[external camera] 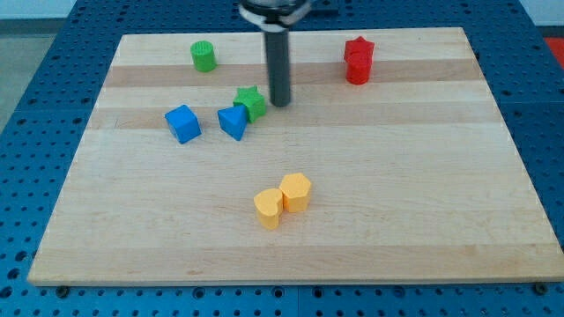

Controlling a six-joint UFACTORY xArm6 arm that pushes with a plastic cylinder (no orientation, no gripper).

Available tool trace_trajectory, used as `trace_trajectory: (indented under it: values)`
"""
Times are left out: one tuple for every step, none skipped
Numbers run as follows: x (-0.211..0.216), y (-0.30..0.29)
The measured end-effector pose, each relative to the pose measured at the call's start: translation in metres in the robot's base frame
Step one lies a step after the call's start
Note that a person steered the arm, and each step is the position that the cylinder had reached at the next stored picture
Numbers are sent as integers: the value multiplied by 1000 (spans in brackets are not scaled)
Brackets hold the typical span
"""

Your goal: Move the green star closer to the green circle

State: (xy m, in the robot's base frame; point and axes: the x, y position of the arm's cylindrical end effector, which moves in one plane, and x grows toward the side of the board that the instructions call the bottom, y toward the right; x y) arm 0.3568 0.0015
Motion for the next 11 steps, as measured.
trace_trajectory:
  values:
    - [36, -20]
    - [34, -77]
    - [4, -140]
    - [10, -131]
    - [17, -90]
    - [11, -65]
    - [-8, -87]
    - [-28, -86]
    - [-25, -67]
    - [-41, -66]
    - [-45, -103]
